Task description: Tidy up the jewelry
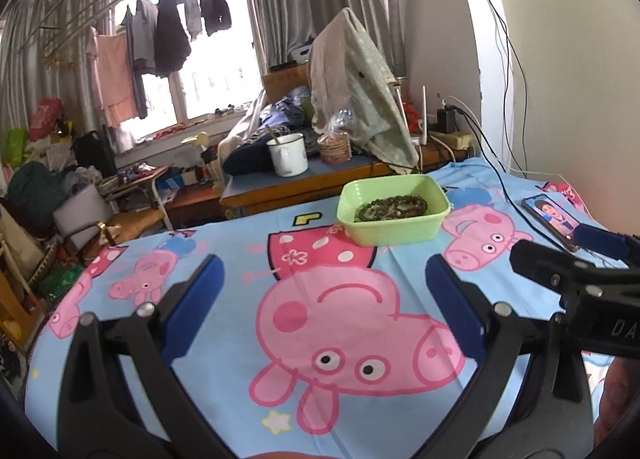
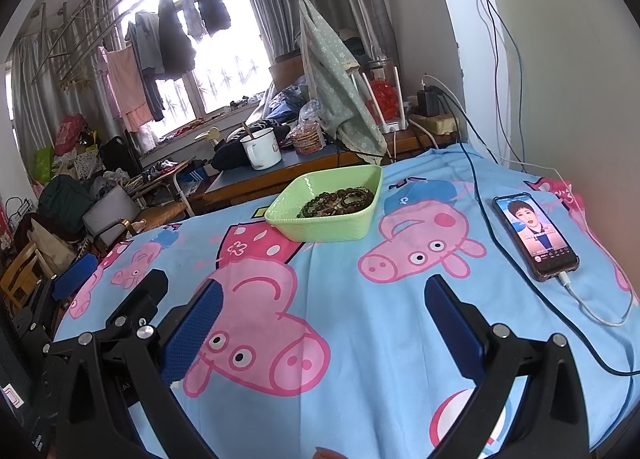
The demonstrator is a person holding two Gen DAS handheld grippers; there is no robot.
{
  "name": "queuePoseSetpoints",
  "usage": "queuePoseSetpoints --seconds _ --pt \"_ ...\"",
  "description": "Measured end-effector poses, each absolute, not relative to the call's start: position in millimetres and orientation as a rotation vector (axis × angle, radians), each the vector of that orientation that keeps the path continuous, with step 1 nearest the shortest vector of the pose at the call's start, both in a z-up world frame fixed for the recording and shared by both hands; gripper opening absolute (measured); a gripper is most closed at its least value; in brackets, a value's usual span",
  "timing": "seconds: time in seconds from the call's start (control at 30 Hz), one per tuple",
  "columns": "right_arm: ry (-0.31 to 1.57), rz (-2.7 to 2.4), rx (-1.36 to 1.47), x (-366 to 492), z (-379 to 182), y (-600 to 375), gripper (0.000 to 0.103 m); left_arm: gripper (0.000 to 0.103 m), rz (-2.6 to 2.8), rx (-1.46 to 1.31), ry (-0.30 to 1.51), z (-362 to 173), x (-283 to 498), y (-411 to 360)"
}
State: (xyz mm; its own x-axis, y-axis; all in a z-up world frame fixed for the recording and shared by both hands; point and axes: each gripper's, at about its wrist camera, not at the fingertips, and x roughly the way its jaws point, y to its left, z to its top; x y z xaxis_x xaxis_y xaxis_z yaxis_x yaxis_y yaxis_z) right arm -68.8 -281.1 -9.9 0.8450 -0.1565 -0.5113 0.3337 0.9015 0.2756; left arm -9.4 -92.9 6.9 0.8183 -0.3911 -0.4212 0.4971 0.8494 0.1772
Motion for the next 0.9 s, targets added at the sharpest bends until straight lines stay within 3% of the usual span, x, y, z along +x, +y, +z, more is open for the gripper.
queuePoseSetpoints --seconds 0.77,0.9 --pt "0.503 -0.266 0.366 -69.5 -10.1 -281.2 0.075 0.097 -0.473 0.291 0.384 6.6 -5.5 -93.7" --pt "0.506 -0.269 0.363 -68.9 -11.0 -280.2 0.075 0.097 -0.488 0.255 0.500 1.5 12.8 -91.2"
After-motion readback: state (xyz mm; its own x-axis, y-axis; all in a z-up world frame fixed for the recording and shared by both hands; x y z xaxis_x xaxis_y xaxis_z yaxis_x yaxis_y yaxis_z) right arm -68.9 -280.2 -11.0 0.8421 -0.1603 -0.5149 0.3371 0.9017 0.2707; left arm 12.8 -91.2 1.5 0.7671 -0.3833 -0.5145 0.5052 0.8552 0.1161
